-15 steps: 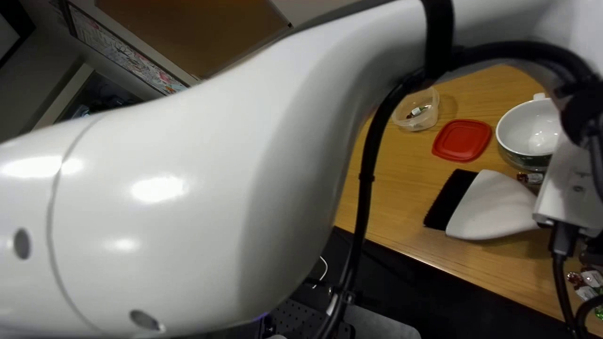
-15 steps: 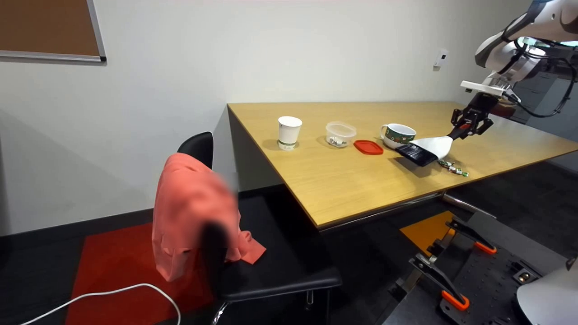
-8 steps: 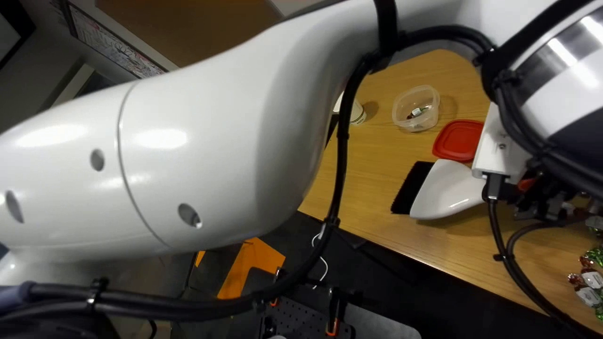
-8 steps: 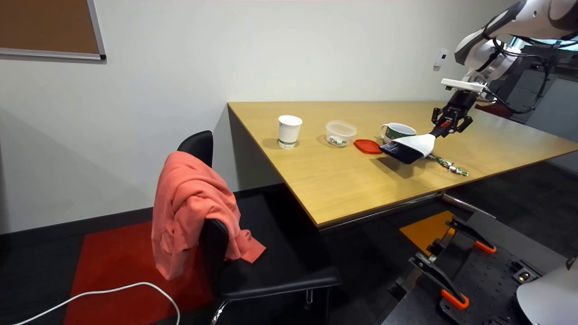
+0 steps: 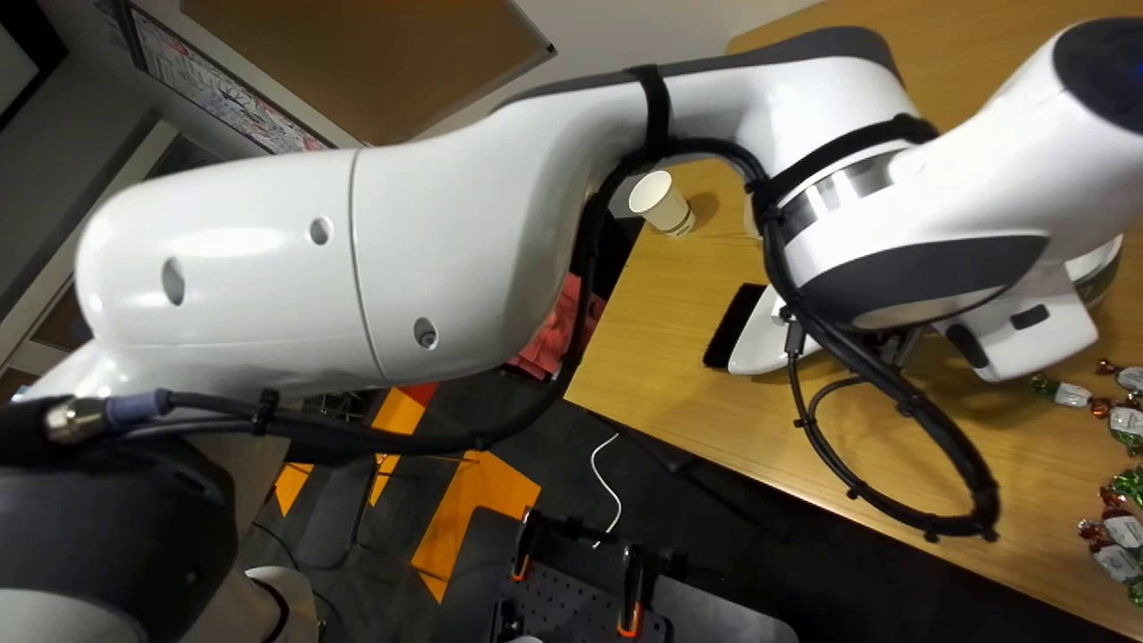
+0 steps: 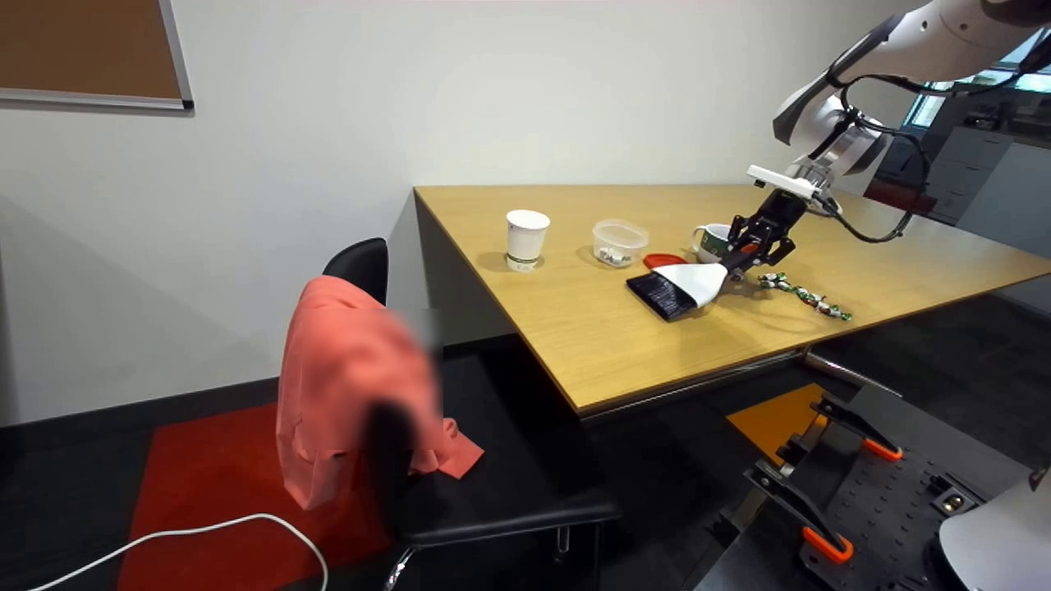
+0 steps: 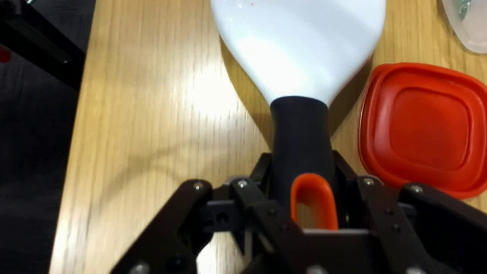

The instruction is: Use the hand broom to sweep the sweets to the right

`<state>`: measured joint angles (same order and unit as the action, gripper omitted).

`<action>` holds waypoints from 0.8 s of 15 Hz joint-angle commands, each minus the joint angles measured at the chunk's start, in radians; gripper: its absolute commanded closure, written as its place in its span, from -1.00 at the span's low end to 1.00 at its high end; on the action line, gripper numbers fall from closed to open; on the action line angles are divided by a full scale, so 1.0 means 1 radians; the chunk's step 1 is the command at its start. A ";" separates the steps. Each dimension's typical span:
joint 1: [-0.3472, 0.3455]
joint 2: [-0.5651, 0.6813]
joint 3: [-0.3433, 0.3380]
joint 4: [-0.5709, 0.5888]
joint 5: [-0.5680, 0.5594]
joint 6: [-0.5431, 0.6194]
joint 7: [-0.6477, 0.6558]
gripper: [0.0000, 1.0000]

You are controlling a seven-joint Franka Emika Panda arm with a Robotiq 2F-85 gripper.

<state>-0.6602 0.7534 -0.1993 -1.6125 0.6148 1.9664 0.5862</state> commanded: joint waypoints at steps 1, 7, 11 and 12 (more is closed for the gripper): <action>0.062 -0.115 -0.001 -0.240 0.141 0.172 -0.092 0.72; 0.176 -0.172 -0.032 -0.452 0.350 0.359 -0.199 0.72; 0.259 -0.236 -0.074 -0.538 0.371 0.445 -0.179 -0.58; 0.284 -0.256 -0.090 -0.556 0.352 0.463 -0.151 -0.72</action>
<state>-0.4500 0.6020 -0.2439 -2.0691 0.9701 2.3743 0.4007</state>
